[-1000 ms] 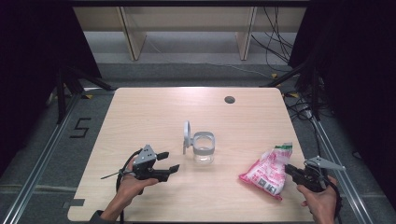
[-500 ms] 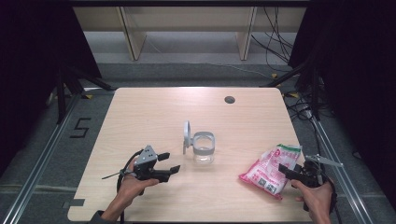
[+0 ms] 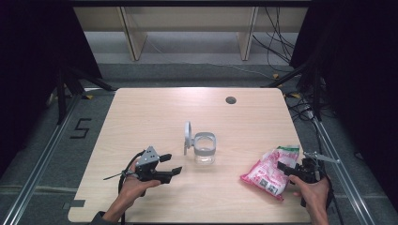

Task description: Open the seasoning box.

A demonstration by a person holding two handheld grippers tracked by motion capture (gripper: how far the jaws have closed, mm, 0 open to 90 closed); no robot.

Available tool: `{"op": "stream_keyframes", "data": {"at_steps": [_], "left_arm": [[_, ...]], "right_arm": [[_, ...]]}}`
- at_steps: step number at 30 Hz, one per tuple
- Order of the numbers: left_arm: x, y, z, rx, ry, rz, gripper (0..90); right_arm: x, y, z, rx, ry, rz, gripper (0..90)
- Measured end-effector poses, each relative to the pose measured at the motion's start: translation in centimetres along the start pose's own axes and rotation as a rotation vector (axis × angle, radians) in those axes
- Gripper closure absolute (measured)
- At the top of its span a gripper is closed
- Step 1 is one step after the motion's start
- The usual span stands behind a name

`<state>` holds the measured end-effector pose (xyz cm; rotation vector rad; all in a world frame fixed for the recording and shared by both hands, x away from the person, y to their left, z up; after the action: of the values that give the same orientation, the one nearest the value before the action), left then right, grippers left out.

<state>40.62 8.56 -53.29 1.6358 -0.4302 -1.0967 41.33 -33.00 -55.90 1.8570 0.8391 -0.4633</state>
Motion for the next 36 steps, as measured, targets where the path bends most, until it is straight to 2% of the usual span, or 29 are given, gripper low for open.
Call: {"op": "stream_keyframes", "data": {"at_steps": [1,2,3,4,5,8,9,10,11,12,13,14,15,16,19,20,22,23,24,25,27,28,30,31,32,33,34,35,36], "left_arm": [[0.0,0.0,0.0,-0.001,-0.001,0.0,31.6],[0.0,0.0,0.0,-0.001,0.0,0.001,31.6],[0.0,0.1,0.1,0.0,-0.006,0.004,31.6],[0.0,0.1,0.1,0.001,-0.005,0.003,31.6],[0.0,0.1,0.1,0.003,-0.005,0.003,31.6],[-0.2,0.2,0.0,0.003,-0.004,0.008,31.6],[-0.2,0.3,0.0,-0.001,-0.005,0.008,31.6],[-0.2,0.2,0.0,-0.027,0.003,0.011,31.5],[-0.2,0.3,0.0,-0.022,0.001,0.013,31.6],[-0.3,0.3,-0.2,0.002,-0.002,0.012,31.6],[-0.3,0.2,-0.1,-0.012,0.0,0.009,31.6],[-0.4,0.2,-0.1,-0.028,0.01,0.007,31.6],[-0.4,0.2,-0.1,-0.02,0.007,0.008,31.6],[-0.4,0.2,-0.1,-0.019,0.009,0.008,31.6],[-0.4,0.1,-0.1,-0.019,0.009,0.005,31.5],[-0.4,0.2,-0.1,-0.016,0.008,0.005,31.5],[-0.4,0.2,0.0,-0.016,0.001,0.008,31.6],[-0.4,0.2,0.0,-0.021,0.003,0.009,31.6],[-0.4,0.2,0.0,-0.021,0.003,0.008,31.6],[-0.4,0.2,0.0,-0.022,0.004,0.008,31.5],[-0.4,0.2,0.0,-0.022,0.003,0.008,31.6],[-0.4,0.2,0.1,-0.023,0.002,0.009,31.5],[-0.5,0.3,0.1,-0.008,-0.001,0.011,31.5],[-0.5,0.3,0.0,0.004,0.003,0.008,31.6],[-0.5,0.3,0.0,0.002,0.002,0.009,31.6],[-0.5,0.3,0.1,-0.007,0.003,0.01,31.6],[-0.6,0.2,0.2,-0.024,0.007,0.01,31.6],[-0.6,0.2,0.2,-0.025,0.007,0.011,31.6],[-0.6,0.2,0.1,-0.021,0.006,0.011,31.6]], "right_arm": [[0.1,0.1,0.1,-0.015,0.014,-0.001,44.6],[0.1,0.0,0.3,-0.012,-0.014,-0.009,46.2],[0.2,0.1,0.4,-0.038,0.006,-0.01,46.9],[0.4,0.2,0.3,-0.031,0.015,-0.002,47.9],[0.3,-0.1,-0.1,0.021,0.022,-0.018,49.7],[0.6,0.2,0.1,-0.016,0.017,-0.001,54.3],[0.7,0.3,0.2,-0.049,0.03,0.004,57.6],[0.6,0.2,0.2,-0.051,0.014,-0.004,58.7],[0.7,0.3,0.2,-0.054,0.013,-0.001,61.1],[0.5,0.2,-0.1,-0.024,0.021,-0.014,64.4],[0.6,0.1,-0.3,-0.012,0.019,-0.017,67.4],[0.6,0.1,-0.2,-0.02,-0.007,-0.016,69.3],[0.6,0.3,-0.1,-0.058,-0.006,-0.008,73.3],[0.5,0.1,-0.5,-0.02,-0.001,-0.011,75.8],[0.5,0.5,-0.3,-0.099,0.032,0.014,84.6],[0.3,0.3,-0.6,-0.058,0.021,-0.001,85.9],[0.3,0.2,-0.7,-0.079,0.023,-0.002,89.2],[0.3,0.4,-0.4,-0.124,0.026,0.006,90.0],[0.3,0.4,-0.5,-0.131,0.024,0.008,90.0],[0.2,0.2,-0.9,-0.095,0.03,0.002,90.0],[0.1,0.3,-1.0,-0.103,0.025,0.009,90.0],[0.1,0.5,-0.8,-0.155,0.032,0.019,90.0],[0.0,0.4,-1.3,-0.126,0.039,0.021,90.0],[-0.2,0.7,-1.2,-0.157,0.044,0.029,90.0],[-0.3,0.6,-1.5,-0.125,0.042,0.033,90.0],[-0.3,0.9,-1.5,-0.174,0.059,0.047,90.0],[-0.5,0.7,-1.8,-0.139,0.065,0.041,90.0],[-0.6,0.8,-2.0,-0.141,0.065,0.049,90.0],[-0.6,1.1,-1.9,-0.185,0.078,0.065,90.0]]}}
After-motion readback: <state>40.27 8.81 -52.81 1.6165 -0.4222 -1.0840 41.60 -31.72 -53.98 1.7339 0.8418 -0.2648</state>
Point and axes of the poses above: each handheld gripper's, and its own axes: x roughly forward along the jaws, y roughly out of its top, z roughly to its right, the point moved 9 cm from there along x, roughly forward along the jaws, and after that the axes turned 9 degrees about x, right-handed, at the moved point
